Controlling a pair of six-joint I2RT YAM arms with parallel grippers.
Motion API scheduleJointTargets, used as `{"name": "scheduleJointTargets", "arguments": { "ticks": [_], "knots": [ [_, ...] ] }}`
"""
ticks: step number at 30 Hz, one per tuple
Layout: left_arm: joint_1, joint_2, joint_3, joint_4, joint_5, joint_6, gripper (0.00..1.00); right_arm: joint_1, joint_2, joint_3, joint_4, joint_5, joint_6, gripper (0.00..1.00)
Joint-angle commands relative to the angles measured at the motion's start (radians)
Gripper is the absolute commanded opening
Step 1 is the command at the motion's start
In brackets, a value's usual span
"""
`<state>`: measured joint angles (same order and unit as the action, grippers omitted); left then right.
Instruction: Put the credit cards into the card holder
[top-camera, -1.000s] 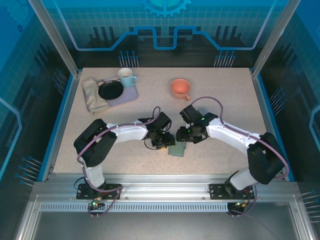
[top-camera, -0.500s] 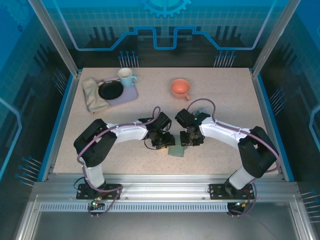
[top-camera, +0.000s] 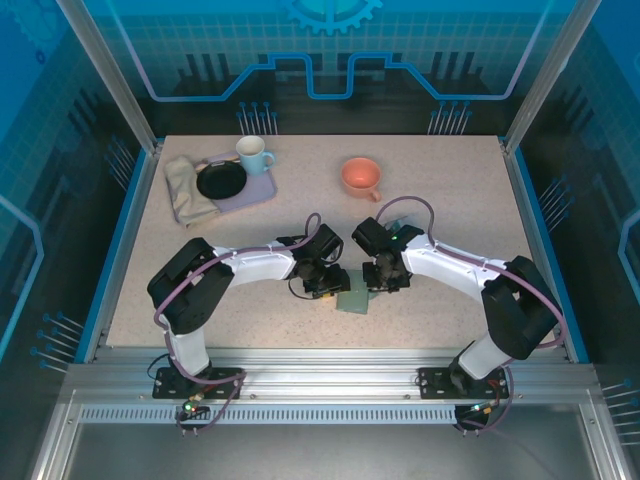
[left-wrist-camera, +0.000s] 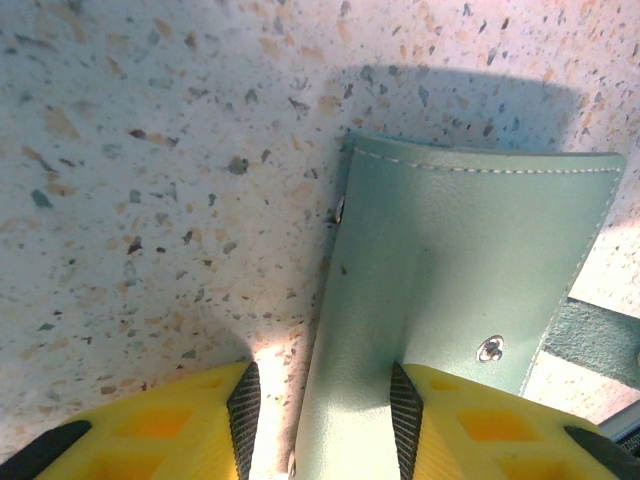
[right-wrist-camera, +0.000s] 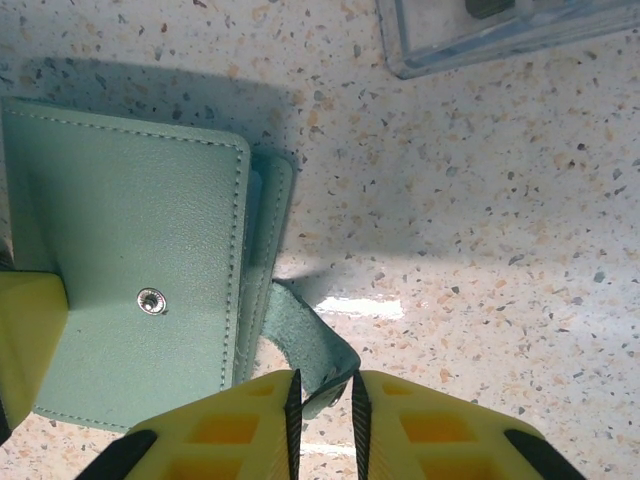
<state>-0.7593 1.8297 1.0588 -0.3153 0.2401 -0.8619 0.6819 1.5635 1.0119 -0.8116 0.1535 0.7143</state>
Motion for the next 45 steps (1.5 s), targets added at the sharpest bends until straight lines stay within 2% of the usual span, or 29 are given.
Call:
{"name": "scheduleJointTargets", "arguments": {
  "ticks": [1,5,8,20,25,33,42,45],
  "knots": [
    [-0.002,0.002,-0.013,-0.022,0.021,0.001,0.43,0.002,-0.021,-0.021,-0.019,0.004,0.013,0.26],
    [0.000,0.003,-0.011,-0.023,0.022,0.003,0.43,-0.001,-0.011,-0.035,-0.001,-0.007,0.020,0.29],
    [-0.001,0.001,-0.011,-0.025,0.022,0.003,0.43,-0.002,-0.007,-0.044,0.013,-0.015,0.020,0.26],
    [-0.001,0.002,-0.008,-0.027,0.022,0.002,0.43,-0.005,-0.051,-0.038,0.004,-0.007,0.019,0.23],
    [0.000,0.006,-0.002,-0.031,0.022,0.004,0.43,-0.009,-0.044,-0.047,0.015,-0.019,0.020,0.18],
    [-0.001,0.007,-0.001,-0.035,0.024,0.006,0.42,-0.014,-0.031,-0.055,0.020,-0.012,0.023,0.25],
    [0.000,0.007,0.003,-0.040,0.021,0.006,0.42,-0.022,-0.054,-0.068,0.040,-0.018,0.023,0.18],
    [-0.002,0.011,0.006,-0.039,0.024,0.006,0.42,-0.028,-0.049,-0.066,0.037,-0.020,0.022,0.21]
  ]
}}
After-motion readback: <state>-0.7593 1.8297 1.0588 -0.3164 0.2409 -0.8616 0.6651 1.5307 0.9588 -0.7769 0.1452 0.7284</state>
